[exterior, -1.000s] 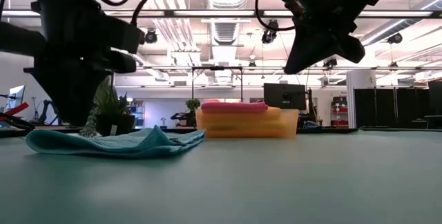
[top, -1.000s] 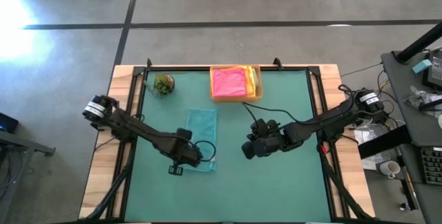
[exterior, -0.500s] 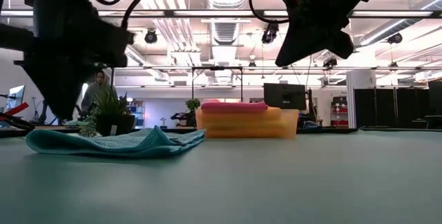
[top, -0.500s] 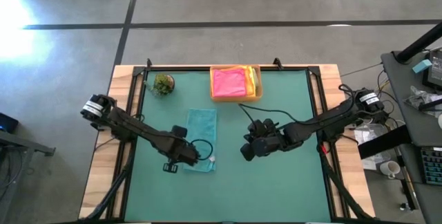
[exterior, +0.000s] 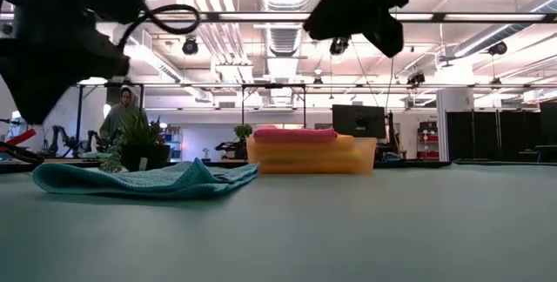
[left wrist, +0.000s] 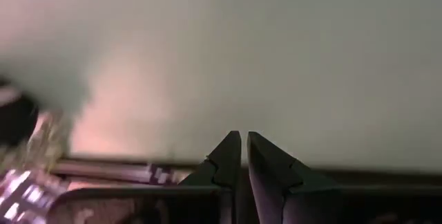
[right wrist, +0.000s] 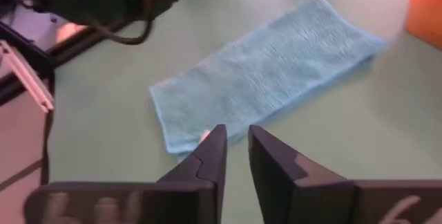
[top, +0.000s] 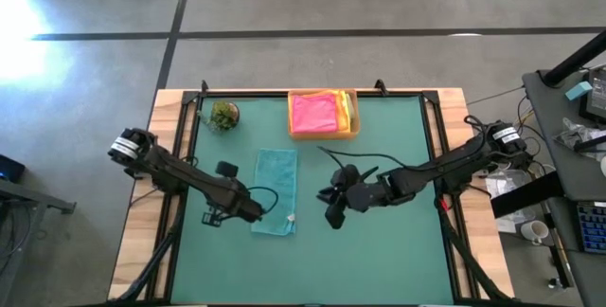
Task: Fold microfiber towels
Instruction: Fold the green towel
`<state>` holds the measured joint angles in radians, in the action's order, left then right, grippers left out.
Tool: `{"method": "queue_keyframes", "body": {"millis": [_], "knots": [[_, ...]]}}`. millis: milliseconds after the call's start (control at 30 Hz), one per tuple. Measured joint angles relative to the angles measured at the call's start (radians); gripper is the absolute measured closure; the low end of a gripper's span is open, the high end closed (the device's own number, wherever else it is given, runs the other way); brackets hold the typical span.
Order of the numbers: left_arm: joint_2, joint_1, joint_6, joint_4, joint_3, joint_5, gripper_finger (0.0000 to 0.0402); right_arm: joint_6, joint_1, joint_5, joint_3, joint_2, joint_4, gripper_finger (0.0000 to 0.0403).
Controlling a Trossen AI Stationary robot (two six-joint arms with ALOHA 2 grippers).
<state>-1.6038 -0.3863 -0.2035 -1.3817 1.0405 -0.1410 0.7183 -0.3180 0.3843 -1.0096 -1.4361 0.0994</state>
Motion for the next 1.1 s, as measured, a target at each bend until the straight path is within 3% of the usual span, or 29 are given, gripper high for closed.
{"method": "queue_keyframes", "body": {"millis": [133,467,767,900,1100], "knots": [[0.075,-0.013,-0.077,-0.107,-0.001,-0.035,0.0388,-0.043,0.0,0.0,0.0,0.0,-0.037,0.0317],[0.448,-0.035,-0.375,-0.12,-0.001,-0.054,0.0388,-0.113,0.0,-0.003,0.0,0.0,-0.125,0.0242],[0.655,-0.034,-0.42,-0.121,-0.001,-0.055,0.0386,-0.136,0.0,-0.003,0.0,0.0,-0.14,0.0212],[0.691,-0.034,-0.42,-0.121,-0.001,-0.112,0.0359,-0.141,0.0,-0.025,0.0,0.0,-0.142,0.0211],[0.685,-0.033,-0.42,-0.119,-0.001,-0.185,0.0288,-0.166,0.0,-0.026,-0.017,-0.002,-0.135,0.0211]]}}
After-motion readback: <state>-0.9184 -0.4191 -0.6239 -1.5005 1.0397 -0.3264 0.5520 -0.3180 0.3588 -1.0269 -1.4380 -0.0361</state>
